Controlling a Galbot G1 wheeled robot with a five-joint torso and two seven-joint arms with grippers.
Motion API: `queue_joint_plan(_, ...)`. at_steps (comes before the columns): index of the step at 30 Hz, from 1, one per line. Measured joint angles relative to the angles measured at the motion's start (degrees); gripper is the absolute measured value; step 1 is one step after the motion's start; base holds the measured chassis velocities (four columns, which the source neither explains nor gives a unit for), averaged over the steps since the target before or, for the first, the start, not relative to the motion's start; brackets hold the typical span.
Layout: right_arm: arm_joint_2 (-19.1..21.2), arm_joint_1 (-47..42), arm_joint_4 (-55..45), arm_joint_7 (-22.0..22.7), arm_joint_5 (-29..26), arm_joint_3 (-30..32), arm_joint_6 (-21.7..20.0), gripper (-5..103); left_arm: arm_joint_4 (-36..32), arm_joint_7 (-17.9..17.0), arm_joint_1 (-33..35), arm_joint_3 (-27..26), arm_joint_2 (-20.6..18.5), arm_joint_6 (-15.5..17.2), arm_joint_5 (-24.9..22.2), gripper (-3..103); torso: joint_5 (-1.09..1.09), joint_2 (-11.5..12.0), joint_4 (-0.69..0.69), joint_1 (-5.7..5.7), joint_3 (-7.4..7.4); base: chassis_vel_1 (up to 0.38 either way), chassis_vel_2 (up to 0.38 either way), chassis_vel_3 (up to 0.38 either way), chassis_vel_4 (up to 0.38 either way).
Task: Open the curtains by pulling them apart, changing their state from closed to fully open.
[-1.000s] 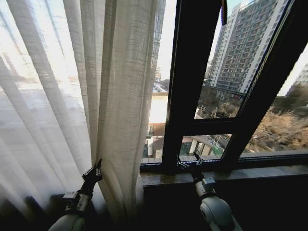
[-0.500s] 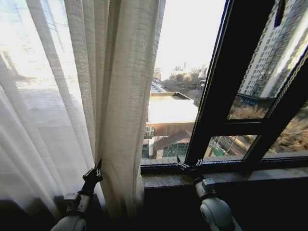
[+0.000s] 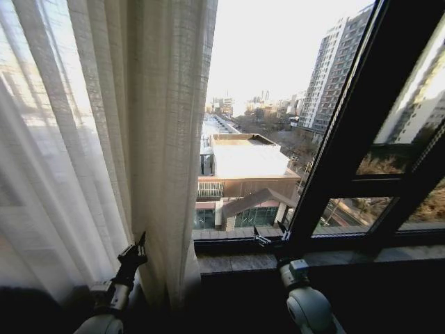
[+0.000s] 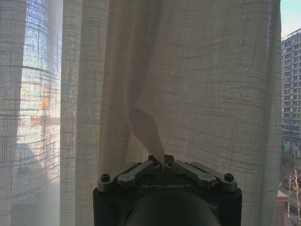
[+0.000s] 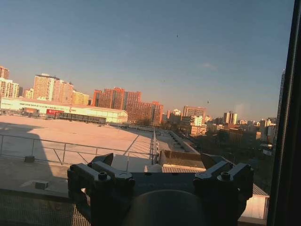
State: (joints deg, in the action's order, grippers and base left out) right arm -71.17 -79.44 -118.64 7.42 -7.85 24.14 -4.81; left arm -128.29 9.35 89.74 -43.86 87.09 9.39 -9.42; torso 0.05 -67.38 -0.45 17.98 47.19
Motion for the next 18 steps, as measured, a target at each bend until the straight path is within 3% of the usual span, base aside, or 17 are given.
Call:
queue_joint_plan(7,-0.02,-0.33,0.28,-3.54,2.36,0.33,0.32,100,0.05,0.0,0.39,-0.6,0.1,-0.46,-0.09,0,-0.07,0.0,0.03,0.0,0.0,-0.005,-0.003,0.011,0.005)
queue_joint_plan(18,-0.14,-0.38,0.86,-3.76,2.56,0.52,0.31,100,0.17,0.03,0.32,-0.61,0.5,-0.49,-0.1,0,-0.02,0.0,0.01,0.01,0.0,0.0,0.0,0.0,0.0)
